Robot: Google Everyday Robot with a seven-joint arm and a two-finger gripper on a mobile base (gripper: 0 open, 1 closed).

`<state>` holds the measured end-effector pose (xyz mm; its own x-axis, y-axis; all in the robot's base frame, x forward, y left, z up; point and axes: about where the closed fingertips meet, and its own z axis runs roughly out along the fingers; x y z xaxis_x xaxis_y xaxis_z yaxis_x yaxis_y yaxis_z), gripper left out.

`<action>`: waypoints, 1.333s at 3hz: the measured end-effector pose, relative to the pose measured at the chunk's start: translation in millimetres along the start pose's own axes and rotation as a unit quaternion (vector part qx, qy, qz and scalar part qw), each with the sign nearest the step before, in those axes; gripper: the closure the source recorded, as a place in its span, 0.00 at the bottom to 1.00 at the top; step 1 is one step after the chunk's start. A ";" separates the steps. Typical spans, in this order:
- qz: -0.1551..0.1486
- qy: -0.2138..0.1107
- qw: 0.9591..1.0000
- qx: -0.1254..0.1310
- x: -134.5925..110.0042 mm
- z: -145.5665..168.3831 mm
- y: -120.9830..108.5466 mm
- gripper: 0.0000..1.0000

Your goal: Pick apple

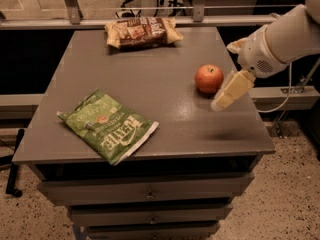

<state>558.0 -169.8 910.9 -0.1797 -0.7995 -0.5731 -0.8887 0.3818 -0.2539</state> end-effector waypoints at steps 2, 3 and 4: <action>0.077 -0.097 0.992 -0.003 6.1 57.5 -47.5 0.00; 0.097 -0.123 0.988 -0.011 8.7 71.2 -52.8 0.10; 0.108 -0.146 0.983 -0.017 8.3 74.9 -54.1 0.34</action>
Offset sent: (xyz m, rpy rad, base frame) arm 0.0923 -0.0008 -0.0481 0.3402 -0.0002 -0.1031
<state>636.2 -162.4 861.5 -0.2415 -0.5322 -0.8115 -0.8573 0.5088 -0.0785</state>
